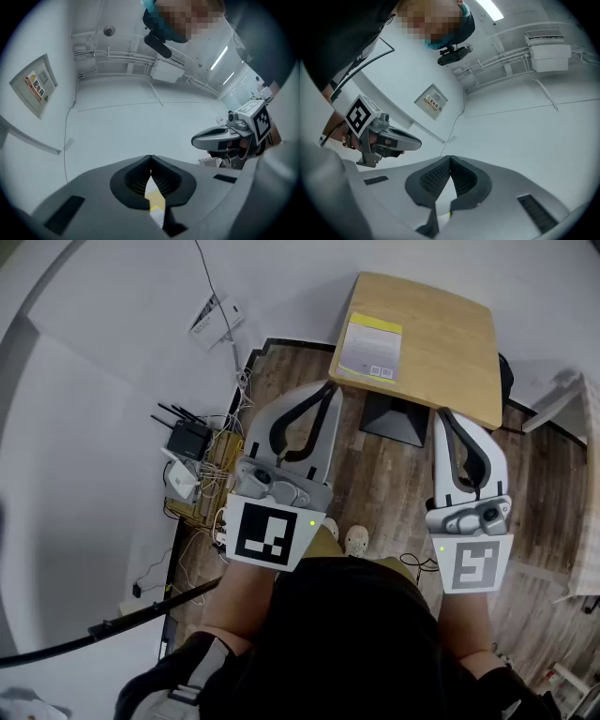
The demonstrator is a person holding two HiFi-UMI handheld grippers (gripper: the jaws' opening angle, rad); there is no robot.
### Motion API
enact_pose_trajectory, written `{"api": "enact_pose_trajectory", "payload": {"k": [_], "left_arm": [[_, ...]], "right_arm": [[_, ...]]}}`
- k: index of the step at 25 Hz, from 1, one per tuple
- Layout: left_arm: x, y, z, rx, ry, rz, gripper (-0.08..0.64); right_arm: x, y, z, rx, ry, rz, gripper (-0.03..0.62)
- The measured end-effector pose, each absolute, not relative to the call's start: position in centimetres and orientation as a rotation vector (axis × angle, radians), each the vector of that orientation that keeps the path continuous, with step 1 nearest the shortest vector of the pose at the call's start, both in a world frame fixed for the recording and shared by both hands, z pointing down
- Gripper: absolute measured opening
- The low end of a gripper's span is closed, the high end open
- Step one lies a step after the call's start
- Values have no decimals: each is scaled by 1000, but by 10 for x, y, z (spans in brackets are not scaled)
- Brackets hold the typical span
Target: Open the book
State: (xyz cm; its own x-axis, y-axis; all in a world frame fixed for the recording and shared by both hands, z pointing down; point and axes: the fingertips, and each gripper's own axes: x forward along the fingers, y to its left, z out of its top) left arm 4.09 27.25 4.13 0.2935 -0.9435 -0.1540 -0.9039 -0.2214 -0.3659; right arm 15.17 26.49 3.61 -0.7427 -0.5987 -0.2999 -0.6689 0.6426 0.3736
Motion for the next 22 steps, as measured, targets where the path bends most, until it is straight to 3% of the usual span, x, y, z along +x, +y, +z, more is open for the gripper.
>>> {"api": "enact_pose_trajectory", "payload": {"k": [22], "left_arm": [[39, 268, 46, -2210, 1653, -143, 11]], "right_arm": [[147, 257, 41, -1054, 2723, 676, 29]]}}
